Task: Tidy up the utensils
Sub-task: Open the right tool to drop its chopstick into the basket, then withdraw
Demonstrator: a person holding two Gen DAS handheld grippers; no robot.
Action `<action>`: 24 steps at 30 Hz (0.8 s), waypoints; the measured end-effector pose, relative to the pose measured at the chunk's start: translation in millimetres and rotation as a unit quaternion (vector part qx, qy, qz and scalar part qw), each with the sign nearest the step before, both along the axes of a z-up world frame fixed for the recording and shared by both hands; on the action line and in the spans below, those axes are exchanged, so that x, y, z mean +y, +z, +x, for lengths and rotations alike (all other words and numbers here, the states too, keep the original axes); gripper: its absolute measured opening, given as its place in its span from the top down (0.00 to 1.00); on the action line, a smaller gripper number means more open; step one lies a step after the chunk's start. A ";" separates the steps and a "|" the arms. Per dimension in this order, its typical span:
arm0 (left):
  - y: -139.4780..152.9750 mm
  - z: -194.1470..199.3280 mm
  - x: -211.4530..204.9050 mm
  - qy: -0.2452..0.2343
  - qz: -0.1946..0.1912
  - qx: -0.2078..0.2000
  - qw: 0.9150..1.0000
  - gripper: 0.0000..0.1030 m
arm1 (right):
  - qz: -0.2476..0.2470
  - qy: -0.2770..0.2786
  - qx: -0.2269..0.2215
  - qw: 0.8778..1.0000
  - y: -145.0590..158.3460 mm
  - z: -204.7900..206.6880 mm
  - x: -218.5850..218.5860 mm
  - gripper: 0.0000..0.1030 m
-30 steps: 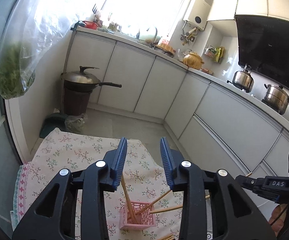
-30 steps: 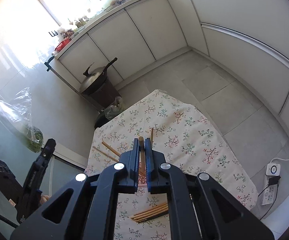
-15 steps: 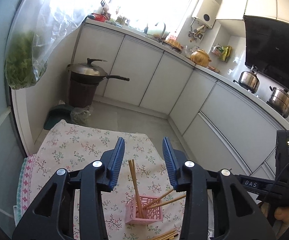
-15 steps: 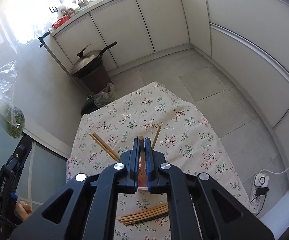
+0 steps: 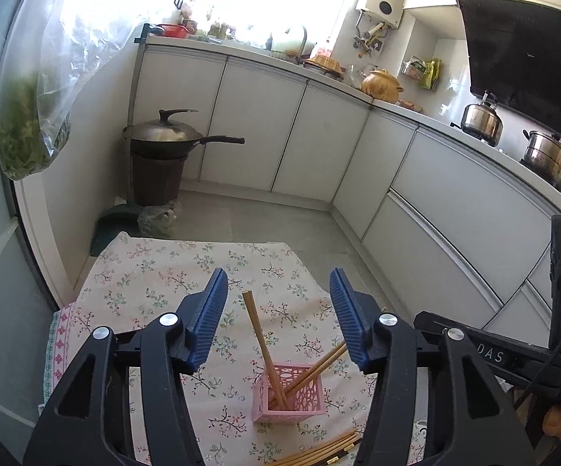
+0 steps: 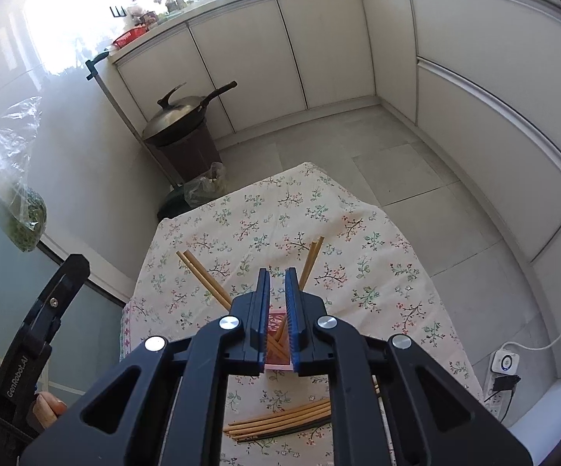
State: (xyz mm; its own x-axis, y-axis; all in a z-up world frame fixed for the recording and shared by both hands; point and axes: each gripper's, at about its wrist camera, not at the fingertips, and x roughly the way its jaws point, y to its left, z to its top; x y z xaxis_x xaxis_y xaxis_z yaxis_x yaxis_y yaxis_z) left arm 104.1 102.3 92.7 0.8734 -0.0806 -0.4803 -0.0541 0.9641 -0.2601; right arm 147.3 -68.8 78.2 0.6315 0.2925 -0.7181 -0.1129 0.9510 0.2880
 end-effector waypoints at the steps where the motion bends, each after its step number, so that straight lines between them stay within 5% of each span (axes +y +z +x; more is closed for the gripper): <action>1: -0.4 -0.8 -2.3 0.002 0.005 0.000 1.000 0.42 | -0.002 0.000 -0.003 1.000 0.1 -2.9 -0.5 0.87; 4: -1.1 -4.8 -7.5 0.004 0.018 -0.002 1.000 0.31 | -0.006 -0.008 -0.012 1.000 -0.2 -10.7 -4.9 0.72; 7: -2.3 -9.1 -10.5 0.005 0.026 -0.002 1.000 0.24 | -0.011 -0.015 -0.017 1.000 -2.0 -17.2 -9.3 0.67; 18: -10.3 -15.4 -21.9 -0.007 0.054 0.024 0.998 0.15 | -0.018 -0.048 -0.027 0.998 -13.1 -40.7 -30.5 0.46; 24: -21.6 -14.9 -34.5 -0.036 0.073 0.057 0.995 0.07 | 0.011 -0.100 -0.038 0.994 -27.5 -63.9 -66.1 0.13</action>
